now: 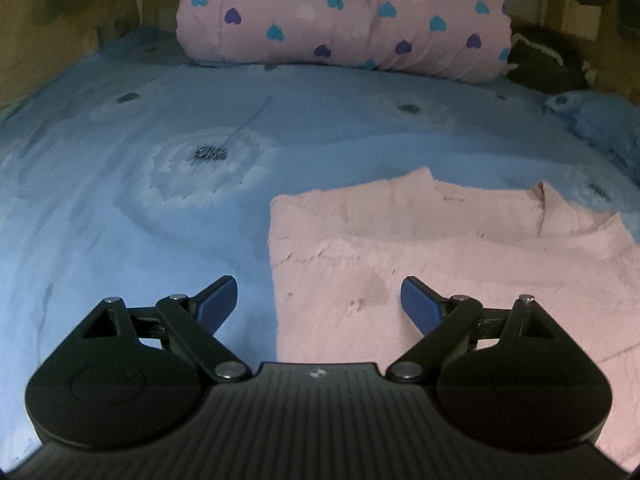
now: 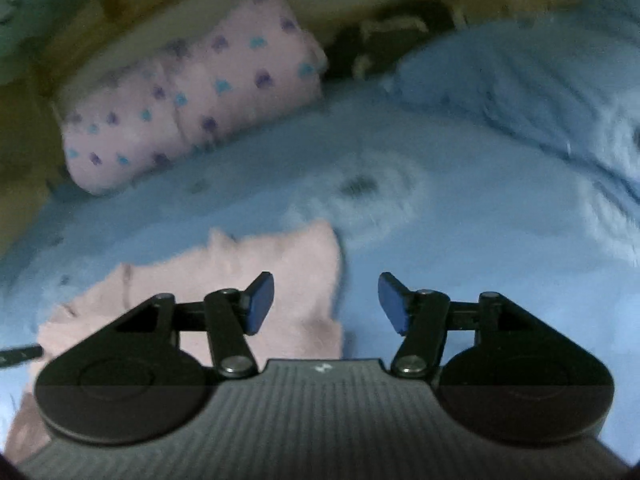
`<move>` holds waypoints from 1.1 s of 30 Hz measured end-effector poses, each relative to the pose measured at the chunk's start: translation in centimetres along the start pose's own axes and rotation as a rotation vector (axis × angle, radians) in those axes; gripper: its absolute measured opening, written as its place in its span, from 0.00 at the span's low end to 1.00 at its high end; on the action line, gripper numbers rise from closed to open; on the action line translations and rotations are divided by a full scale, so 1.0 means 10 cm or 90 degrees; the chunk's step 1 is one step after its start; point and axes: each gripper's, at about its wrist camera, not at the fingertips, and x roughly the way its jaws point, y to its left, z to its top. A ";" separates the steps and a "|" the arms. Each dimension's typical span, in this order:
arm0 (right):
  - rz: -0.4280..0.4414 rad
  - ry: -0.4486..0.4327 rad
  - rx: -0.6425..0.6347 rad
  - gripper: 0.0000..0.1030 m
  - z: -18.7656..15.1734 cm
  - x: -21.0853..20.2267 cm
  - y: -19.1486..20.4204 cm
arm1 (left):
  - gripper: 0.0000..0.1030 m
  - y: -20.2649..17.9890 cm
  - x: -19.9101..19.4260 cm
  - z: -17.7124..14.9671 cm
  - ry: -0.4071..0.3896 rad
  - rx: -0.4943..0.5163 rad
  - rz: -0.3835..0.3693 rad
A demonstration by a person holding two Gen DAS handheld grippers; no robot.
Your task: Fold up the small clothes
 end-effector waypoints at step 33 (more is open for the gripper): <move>-0.063 0.072 -0.160 0.45 -0.20 0.35 0.50 | 0.91 0.01 0.45 -0.20 -0.012 -0.013 0.038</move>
